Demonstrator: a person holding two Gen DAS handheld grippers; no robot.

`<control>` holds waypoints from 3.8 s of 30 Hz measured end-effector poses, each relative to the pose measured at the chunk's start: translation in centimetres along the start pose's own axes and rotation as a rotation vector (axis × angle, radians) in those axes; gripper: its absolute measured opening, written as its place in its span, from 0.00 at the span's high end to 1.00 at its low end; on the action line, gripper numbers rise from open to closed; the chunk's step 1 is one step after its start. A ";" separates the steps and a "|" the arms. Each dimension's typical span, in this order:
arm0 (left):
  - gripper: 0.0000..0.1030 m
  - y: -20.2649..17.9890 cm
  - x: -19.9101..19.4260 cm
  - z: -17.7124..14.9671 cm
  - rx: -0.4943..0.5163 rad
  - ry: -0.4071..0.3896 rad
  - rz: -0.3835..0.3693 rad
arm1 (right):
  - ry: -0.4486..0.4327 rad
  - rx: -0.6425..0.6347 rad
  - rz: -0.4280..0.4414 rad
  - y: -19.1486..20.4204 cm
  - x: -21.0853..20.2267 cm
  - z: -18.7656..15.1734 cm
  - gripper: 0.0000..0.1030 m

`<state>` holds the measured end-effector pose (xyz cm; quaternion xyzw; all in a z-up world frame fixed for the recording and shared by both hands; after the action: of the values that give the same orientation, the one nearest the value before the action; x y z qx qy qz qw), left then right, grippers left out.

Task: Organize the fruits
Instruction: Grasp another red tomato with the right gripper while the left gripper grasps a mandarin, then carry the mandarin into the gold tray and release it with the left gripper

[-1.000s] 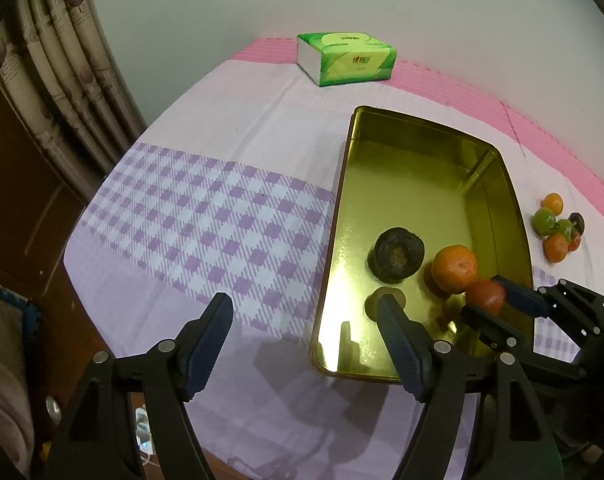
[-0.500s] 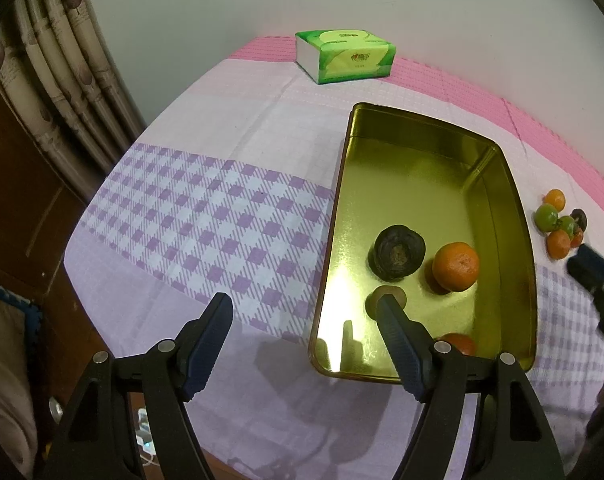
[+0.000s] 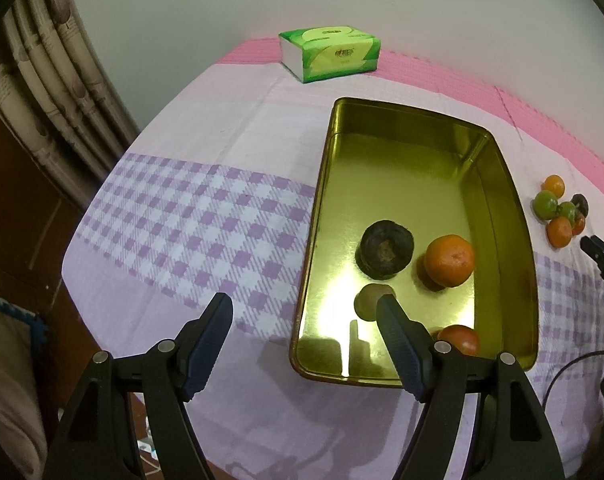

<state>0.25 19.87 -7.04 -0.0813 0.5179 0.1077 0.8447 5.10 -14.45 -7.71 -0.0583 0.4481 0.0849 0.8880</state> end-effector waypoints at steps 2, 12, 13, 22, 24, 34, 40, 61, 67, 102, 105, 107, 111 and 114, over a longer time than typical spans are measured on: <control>0.27 -0.6 -0.2 0.0 0.011 -0.001 -0.010 | -0.003 -0.004 -0.004 -0.3 0.6 0.1 0.66; 0.27 -6.7 -1.1 0.9 0.084 -0.002 -0.090 | -0.011 -0.011 0.019 -0.7 2.7 1.0 0.66; 0.27 -7.5 -1.2 1.1 0.096 -0.002 -0.098 | -0.014 -0.009 0.022 -0.7 2.8 1.1 0.67; 0.27 -16.8 -1.3 1.6 0.205 0.000 -0.204 | -0.034 -0.005 0.024 -1.5 1.9 0.1 0.73; 0.27 -19.3 -1.0 1.4 0.230 0.010 -0.236 | -0.035 0.004 -0.001 -2.5 1.2 -0.8 0.73; 0.27 -26.6 1.9 1.9 0.269 0.046 -0.290 | -0.026 0.058 -0.093 -7.1 -0.8 -3.4 0.73; 0.37 -28.4 4.0 1.7 0.254 0.092 -0.293 | -0.020 0.062 -0.092 -6.9 -0.4 -3.2 0.73; 0.64 -28.5 2.9 0.7 0.325 0.082 -0.272 | -0.020 0.069 -0.082 -7.0 -0.6 -3.2 0.72; 0.64 -24.3 0.0 1.1 0.280 0.055 -0.262 | -0.020 0.070 -0.082 -6.9 -0.6 -3.2 0.72; 0.64 -6.0 3.2 -2.6 0.083 0.208 -0.024 | -0.011 0.052 -0.103 -6.7 -0.4 -3.1 0.72; 0.64 -6.2 3.4 -2.5 0.092 0.203 -0.012 | -0.011 0.051 -0.104 -6.7 -0.4 -3.1 0.72; 0.64 -6.2 3.6 -2.5 0.094 0.205 -0.010 | -0.011 0.052 -0.103 -6.7 -0.4 -3.1 0.72; 0.63 -6.2 4.0 -2.5 0.111 0.205 0.002 | -0.011 0.052 -0.104 -6.7 -0.4 -3.1 0.72; 0.63 -6.2 4.1 -2.6 0.126 0.204 0.006 | -0.010 0.051 -0.106 -6.7 -0.4 -3.1 0.72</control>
<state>1.49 13.68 -11.73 -0.0370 0.6072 0.0684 0.7908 3.81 -21.62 -9.01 -0.0590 0.4419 0.0268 0.8947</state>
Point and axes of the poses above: each gripper's, at about its wrist camera, not at the fingertips, and x roughly the way its jaws point, y to its left, z to its top, the point moved 7 cm from there along x, roughly the way its jaws point, and after that the axes turned 5 degrees about -x, right-handed, at the moved point
